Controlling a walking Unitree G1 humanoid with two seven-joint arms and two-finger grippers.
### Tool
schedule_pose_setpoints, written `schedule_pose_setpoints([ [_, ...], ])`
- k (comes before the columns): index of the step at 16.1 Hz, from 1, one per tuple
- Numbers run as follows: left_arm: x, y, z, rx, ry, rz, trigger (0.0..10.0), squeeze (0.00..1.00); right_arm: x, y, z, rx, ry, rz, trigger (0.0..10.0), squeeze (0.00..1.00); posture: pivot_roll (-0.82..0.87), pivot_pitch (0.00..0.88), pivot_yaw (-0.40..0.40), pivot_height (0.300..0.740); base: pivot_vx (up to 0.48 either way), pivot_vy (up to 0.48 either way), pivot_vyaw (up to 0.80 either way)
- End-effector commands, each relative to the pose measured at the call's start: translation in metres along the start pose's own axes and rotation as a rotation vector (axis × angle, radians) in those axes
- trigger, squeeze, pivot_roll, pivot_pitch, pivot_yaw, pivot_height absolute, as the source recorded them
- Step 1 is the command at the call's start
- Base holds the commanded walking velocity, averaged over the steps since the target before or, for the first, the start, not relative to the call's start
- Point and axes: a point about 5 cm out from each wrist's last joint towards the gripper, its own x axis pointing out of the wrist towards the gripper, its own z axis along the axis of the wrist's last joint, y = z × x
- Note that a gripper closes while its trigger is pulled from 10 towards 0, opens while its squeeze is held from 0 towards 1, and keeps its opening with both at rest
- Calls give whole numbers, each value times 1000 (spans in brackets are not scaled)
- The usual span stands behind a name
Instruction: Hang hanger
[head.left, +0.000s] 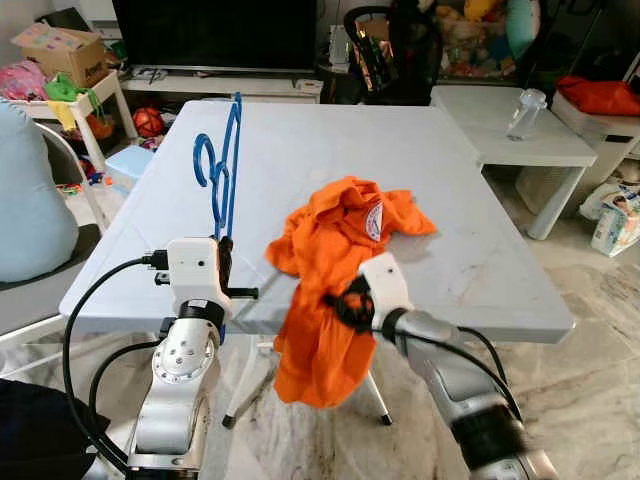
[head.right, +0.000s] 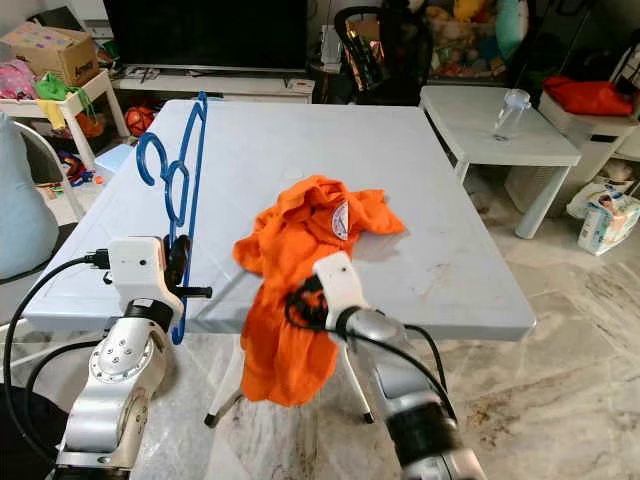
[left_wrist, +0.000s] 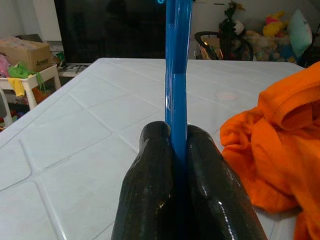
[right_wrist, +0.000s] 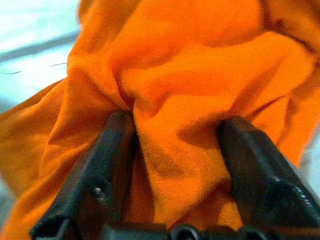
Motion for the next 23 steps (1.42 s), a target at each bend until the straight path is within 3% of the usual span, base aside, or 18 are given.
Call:
schedule_pose_setpoints([
  [1,2,-2,3,1,-7,-5,10000,0,-1,-17,-3,19,16,-108,0,0,40,0,-23,740,0,0,0],
  [5,2,1,3,4,-8,3,10000,0,6,-25,3,82,-14,-185,0,0,47,0,-26,740,0,0,0],
  [9,2,0,4,-1,-10,7,10000,0,25,-31,35,211,-93,-272,0,0,56,0,-38,740,0,0,0],
  [11,2,0,4,-5,-12,16,10000,0,33,-28,61,230,-152,-265,0,0,65,0,-50,740,0,0,0],
  [12,1,0,3,-6,-14,25,10000,0,38,-25,89,240,-224,-257,0,0,72,0,-61,740,0,0,0],
  [13,1,1,3,-6,-14,31,10000,0,39,-24,101,245,-259,-261,0,0,76,0,-65,740,0,0,0],
  [17,-3,3,3,-7,-20,60,10000,0,20,-34,183,252,-595,-340,0,0,90,0,-84,740,0,0,0],
  [19,-3,2,3,-8,-20,63,10000,0,20,-33,185,155,-604,-347,0,0,88,0,-87,740,0,0,0],
  [20,-3,1,2,-9,-16,61,10000,0,25,-30,170,63,-550,-340,10000,0,84,0,-85,740,0,0,0],
  [21,-3,0,1,-9,-12,60,10000,0,27,-29,163,26,-530,-331,10000,0,84,0,-85,740,0,0,0],
  [22,-2,-2,1,-22,-13,13,10000,0,31,-31,143,-41,-470,-305,10000,1000,79,0,-80,740,0,0,0],
  [23,-2,-3,2,-18,-17,-9,10000,0,32,-36,129,-70,-428,-287,10000,1000,76,0,-75,740,0,0,0],
])
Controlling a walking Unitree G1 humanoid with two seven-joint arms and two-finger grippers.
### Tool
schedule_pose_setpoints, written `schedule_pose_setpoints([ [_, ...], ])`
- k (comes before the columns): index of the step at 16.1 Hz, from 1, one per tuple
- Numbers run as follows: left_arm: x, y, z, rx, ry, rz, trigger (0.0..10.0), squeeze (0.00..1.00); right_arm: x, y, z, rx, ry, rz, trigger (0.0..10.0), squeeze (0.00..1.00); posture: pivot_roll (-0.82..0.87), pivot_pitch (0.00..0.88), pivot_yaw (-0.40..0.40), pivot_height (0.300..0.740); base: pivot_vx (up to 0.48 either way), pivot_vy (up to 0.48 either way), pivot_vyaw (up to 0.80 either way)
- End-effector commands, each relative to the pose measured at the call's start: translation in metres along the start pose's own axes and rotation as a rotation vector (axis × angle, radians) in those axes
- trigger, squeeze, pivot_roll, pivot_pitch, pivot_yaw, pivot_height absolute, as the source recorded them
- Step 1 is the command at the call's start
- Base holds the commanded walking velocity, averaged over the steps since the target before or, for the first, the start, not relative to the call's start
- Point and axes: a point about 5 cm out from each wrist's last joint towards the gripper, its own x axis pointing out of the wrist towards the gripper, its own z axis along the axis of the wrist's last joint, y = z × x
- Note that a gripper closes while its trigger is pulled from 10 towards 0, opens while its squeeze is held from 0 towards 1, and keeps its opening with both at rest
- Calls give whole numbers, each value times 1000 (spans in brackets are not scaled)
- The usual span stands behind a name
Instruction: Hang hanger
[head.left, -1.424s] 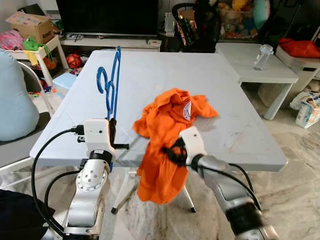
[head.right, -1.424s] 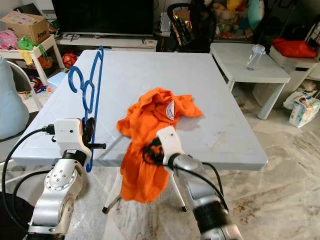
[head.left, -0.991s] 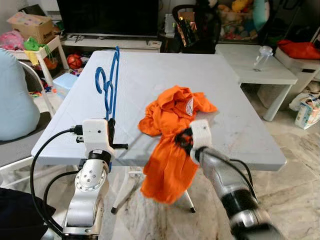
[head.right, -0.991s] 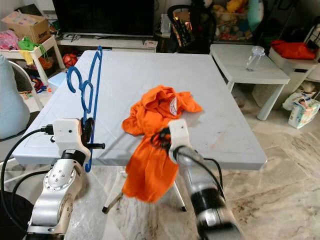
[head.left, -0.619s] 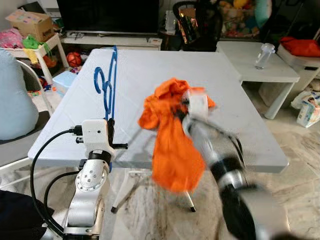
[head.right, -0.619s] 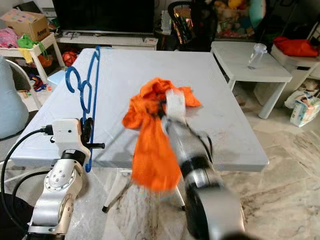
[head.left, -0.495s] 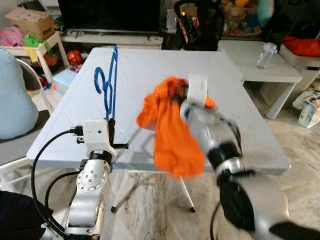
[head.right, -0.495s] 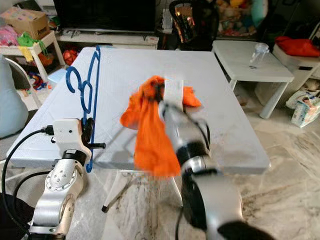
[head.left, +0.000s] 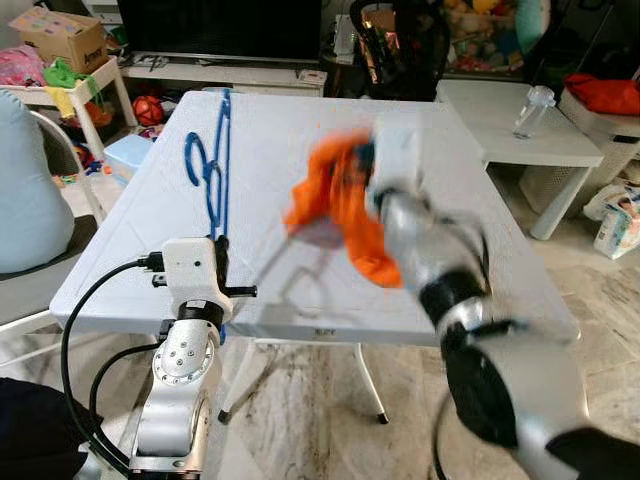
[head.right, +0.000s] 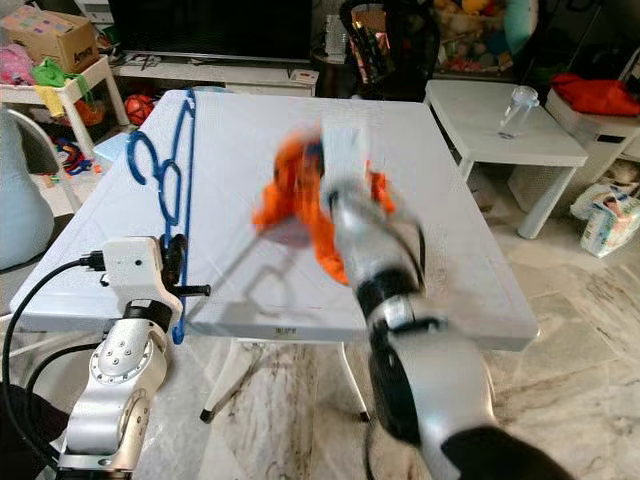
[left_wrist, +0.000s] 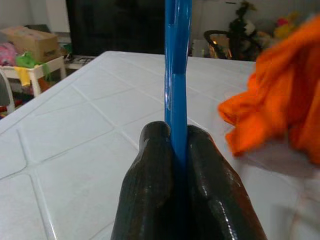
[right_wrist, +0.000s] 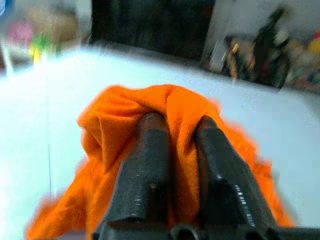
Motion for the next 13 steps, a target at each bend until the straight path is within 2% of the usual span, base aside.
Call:
schedule_pose_setpoints([
  [1,1,-3,0,-1,3,-33,10000,0,-1,-13,-1,-65,3,-2,10000,1000,75,0,-72,740,0,0,0],
  [3,3,-7,0,16,18,-134,10000,0,-9,-36,-17,-212,46,-7,10000,1000,68,0,-57,740,0,0,0],
  [4,4,-8,0,30,24,-178,10000,0,-13,-44,-21,-247,55,41,10000,1000,65,0,-51,740,0,0,0],
  [5,4,-7,0,37,29,-191,10000,0,-15,-49,-23,-267,60,38,10000,1000,61,0,-44,740,0,0,0],
  [7,1,-2,1,80,23,-233,10000,0,-26,-73,-28,-347,44,-2,10000,1000,43,0,-29,740,0,0,0],
  [8,0,-2,1,78,25,-230,10000,0,-29,-76,-28,-345,29,-17,10000,1000,38,0,-28,740,0,0,0],
  [9,-4,-3,0,48,37,-211,10000,0,-35,-79,-31,-282,26,-17,10000,1000,32,0,-25,740,0,0,0],
  [10,-9,-4,0,78,14,-196,10000,0,-43,-78,-34,-186,4,-13,10000,1000,24,0,-20,740,0,0,0],
  [13,-23,-1,-8,45,48,-141,10000,0,-80,-80,-46,5,-59,-99,10000,1000,18,0,-11,740,0,0,0],
])
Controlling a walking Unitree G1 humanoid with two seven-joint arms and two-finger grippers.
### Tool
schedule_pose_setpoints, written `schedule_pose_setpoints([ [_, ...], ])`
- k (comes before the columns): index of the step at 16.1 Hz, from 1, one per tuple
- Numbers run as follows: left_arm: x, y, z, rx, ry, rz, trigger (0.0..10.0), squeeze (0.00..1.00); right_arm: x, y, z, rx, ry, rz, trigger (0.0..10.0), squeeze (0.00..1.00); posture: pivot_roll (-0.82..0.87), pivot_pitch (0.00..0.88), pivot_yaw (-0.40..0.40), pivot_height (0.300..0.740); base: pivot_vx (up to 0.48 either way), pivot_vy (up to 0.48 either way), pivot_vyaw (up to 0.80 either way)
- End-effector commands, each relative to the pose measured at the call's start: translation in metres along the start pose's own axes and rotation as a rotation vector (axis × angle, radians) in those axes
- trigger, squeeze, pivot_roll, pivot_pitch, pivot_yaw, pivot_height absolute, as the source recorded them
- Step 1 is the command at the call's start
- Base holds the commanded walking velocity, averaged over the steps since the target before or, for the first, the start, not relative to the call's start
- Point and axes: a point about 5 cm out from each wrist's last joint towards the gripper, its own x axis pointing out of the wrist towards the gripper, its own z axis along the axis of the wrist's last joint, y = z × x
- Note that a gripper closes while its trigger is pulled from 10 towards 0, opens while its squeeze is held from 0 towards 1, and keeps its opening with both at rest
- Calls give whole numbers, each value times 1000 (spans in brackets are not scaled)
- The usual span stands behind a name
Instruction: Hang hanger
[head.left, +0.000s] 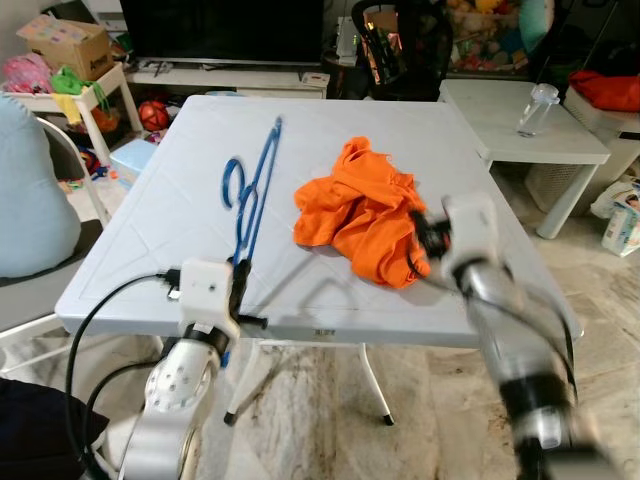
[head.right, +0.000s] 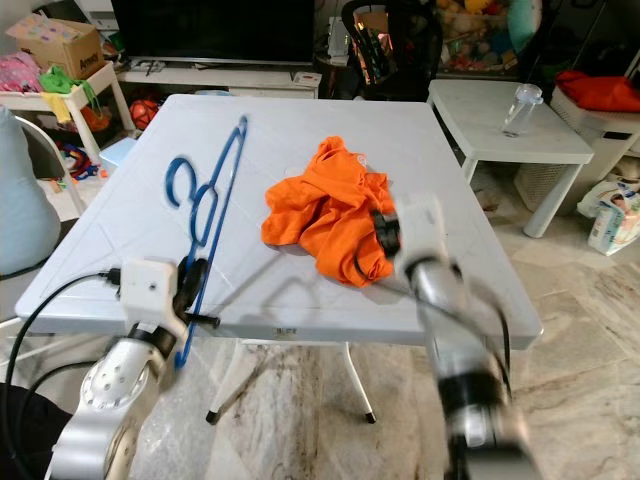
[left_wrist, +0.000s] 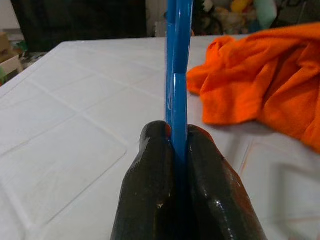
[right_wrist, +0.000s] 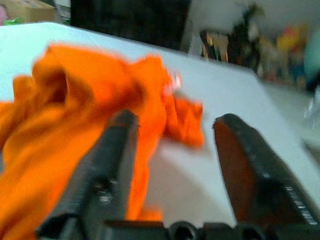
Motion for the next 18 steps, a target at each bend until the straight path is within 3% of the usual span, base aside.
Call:
schedule_pose_setpoints([
  [1,-1,2,6,-8,-17,12,10000,0,-5,-7,11,26,-39,-42,10000,1000,19,0,-12,740,0,0,0],
  [3,-1,14,8,-16,-13,75,10000,0,-28,-5,6,91,-34,-80,10000,1000,18,0,-13,740,0,0,0],
  [6,2,11,13,42,-55,53,10000,0,-39,-1,5,130,-19,-101,10000,1000,9,0,-13,740,0,0,0],
  [9,4,5,15,14,-49,29,10000,0,-49,3,11,114,-20,-67,10000,1000,-4,0,-10,740,0,0,0],
  [10,3,4,14,11,-45,21,10000,0,-51,2,12,125,-10,-76,10000,0,-5,0,-11,740,0,0,0],
  [18,1,2,12,10,-31,19,10000,0,-46,4,17,117,13,-84,10000,0,1,0,-14,740,0,0,0],
])
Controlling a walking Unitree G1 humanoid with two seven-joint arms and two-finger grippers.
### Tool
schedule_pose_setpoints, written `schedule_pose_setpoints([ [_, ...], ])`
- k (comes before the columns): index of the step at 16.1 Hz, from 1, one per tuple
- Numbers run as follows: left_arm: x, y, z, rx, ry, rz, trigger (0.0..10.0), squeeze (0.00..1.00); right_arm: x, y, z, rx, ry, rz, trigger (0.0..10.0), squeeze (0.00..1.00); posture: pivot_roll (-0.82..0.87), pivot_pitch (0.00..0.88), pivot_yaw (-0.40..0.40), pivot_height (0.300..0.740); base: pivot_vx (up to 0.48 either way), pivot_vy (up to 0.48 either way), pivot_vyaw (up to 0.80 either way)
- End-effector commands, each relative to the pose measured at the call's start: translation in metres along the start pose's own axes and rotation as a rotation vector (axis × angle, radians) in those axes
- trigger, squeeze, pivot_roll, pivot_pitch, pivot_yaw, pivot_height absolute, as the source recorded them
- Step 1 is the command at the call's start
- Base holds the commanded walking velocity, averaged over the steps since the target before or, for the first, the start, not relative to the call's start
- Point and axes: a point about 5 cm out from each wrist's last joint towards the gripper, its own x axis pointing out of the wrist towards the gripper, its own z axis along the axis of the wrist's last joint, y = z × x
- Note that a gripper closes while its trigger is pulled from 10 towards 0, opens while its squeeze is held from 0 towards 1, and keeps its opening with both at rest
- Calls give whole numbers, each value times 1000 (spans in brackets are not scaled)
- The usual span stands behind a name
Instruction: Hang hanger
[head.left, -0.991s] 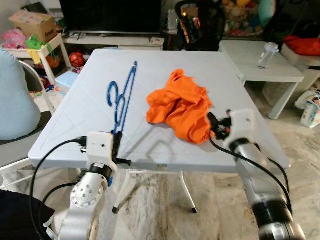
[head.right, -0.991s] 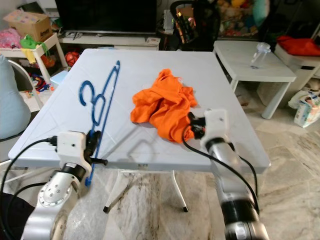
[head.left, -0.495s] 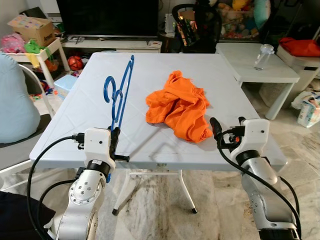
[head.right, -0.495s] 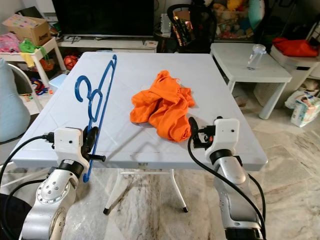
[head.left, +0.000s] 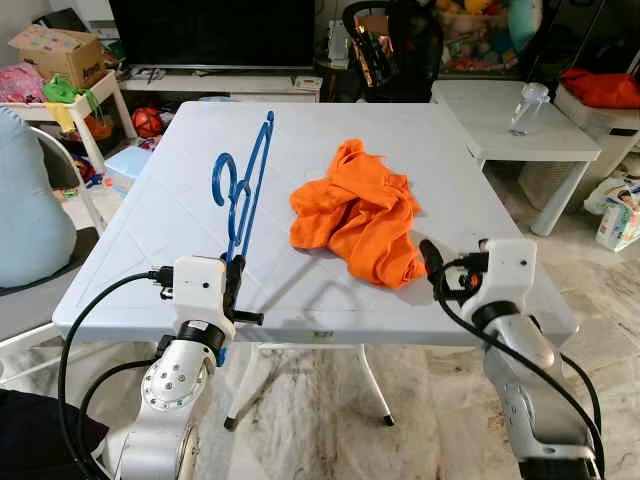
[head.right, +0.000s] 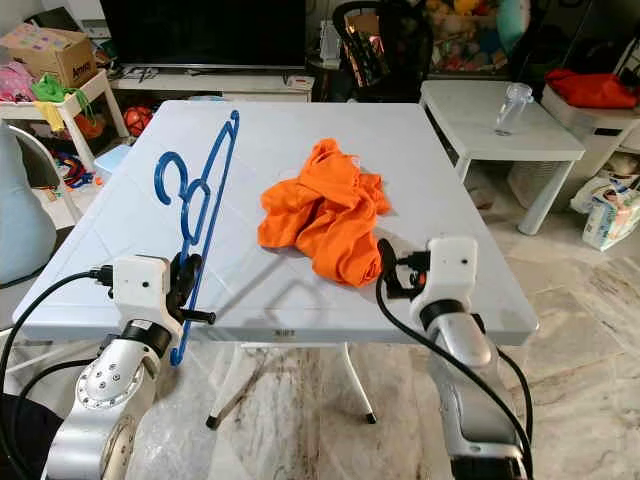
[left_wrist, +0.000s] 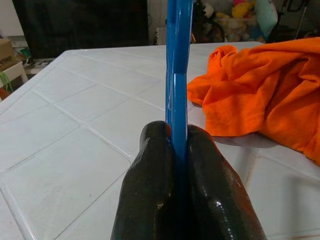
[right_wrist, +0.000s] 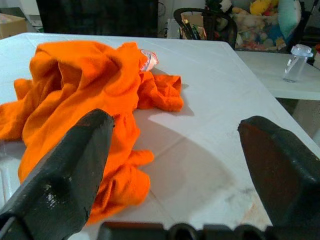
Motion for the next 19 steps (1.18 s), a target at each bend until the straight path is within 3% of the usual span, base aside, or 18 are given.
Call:
schedule_pose_setpoints([
  [1,0,0,4,8,-9,-3,10000,0,1,2,8,-11,-24,7,10000,0,2,0,-13,740,0,0,0],
  [8,6,-2,5,8,-17,-8,10000,0,6,4,9,-13,-14,13,10000,0,3,0,-15,740,0,0,0],
  [19,9,-1,4,11,-18,-4,10000,0,9,4,9,-13,-14,11,10000,0,0,0,-12,740,-318,0,0],
])
